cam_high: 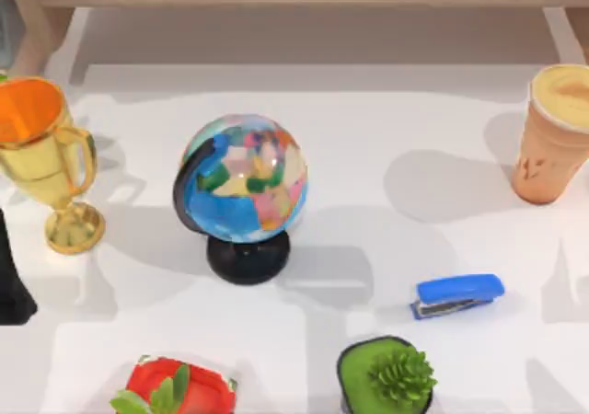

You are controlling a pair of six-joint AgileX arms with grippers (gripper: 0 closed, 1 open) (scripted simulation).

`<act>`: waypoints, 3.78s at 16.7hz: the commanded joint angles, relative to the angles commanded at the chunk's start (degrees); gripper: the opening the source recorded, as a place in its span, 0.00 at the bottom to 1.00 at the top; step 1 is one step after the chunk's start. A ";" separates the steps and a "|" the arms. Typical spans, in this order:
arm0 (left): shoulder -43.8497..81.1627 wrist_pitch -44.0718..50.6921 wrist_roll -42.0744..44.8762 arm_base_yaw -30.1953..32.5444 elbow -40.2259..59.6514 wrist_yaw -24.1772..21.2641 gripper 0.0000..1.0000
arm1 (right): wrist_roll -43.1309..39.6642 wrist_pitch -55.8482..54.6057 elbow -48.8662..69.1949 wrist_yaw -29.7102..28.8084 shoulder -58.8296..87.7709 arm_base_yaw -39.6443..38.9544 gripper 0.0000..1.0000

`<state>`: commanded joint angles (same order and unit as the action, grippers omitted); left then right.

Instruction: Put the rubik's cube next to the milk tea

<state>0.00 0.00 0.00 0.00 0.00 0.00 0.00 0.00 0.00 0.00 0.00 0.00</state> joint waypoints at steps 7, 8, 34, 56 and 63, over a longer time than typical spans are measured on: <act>0.00 0.00 0.00 0.00 0.00 0.00 1.00 | 0.27 -0.32 8.84 -4.20 8.98 -3.83 1.00; 0.00 0.00 0.00 0.00 0.00 0.00 1.00 | 0.35 -0.43 12.42 -5.74 12.61 -5.25 1.00; 0.00 0.00 0.00 0.00 0.00 0.00 1.00 | 1.05 -2.33 115.75 -40.87 118.74 -38.95 1.00; 0.00 0.00 0.00 0.00 0.00 0.00 1.00 | 0.80 8.06 142.71 -36.68 135.11 -34.55 0.92; 0.00 0.00 0.00 0.00 0.00 0.00 1.00 | 0.80 8.06 142.71 -36.68 135.11 -34.55 0.40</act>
<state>0.00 0.00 0.00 0.00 0.00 0.00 0.80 8.06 142.71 -36.68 135.11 -34.55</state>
